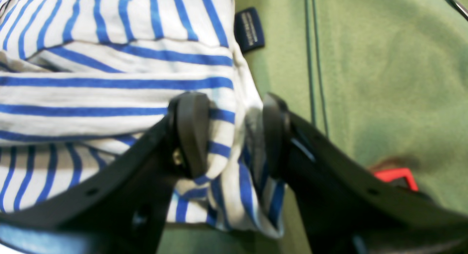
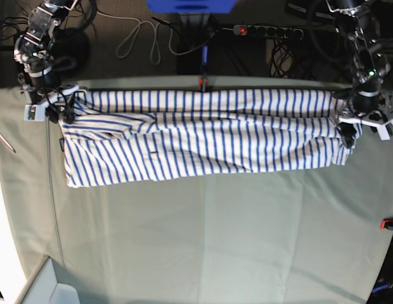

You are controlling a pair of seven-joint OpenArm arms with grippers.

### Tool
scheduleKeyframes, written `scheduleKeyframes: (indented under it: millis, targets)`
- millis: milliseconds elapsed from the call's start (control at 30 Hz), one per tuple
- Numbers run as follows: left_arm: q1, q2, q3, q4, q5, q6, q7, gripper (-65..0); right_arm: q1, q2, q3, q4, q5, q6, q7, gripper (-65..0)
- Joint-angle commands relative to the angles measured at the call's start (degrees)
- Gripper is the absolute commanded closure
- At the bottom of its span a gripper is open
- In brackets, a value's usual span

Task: Layout the t-shirt on the table in an organized manner, then fold the t-shirt properly
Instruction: 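Regrasp the shirt end with the left gripper, tucking it inward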

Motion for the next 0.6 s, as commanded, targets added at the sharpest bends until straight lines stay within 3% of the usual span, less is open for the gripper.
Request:
scheduleKeyframes:
  millis: [0,433,567]
  targets:
    - [-1.41,-1.29,-0.24,0.80,-1.08,-0.10,-1.37,-52.7,0.15,0.52,0.16,0.84,0.68,0.82,1.31,-25.6]
    - [-13.28,-2.52,0.29,-13.36,-2.05,-0.10,-1.37,-52.6,0.24,0.52,0.07,0.84,0.68,0.82,1.31,-25.6]
    - [-14.69,-3.49,5.03,-16.52,-2.05,-0.10,-1.37,-52.5,0.24,0.52,0.07,0.84,0.68,0.82,1.31,-25.6]
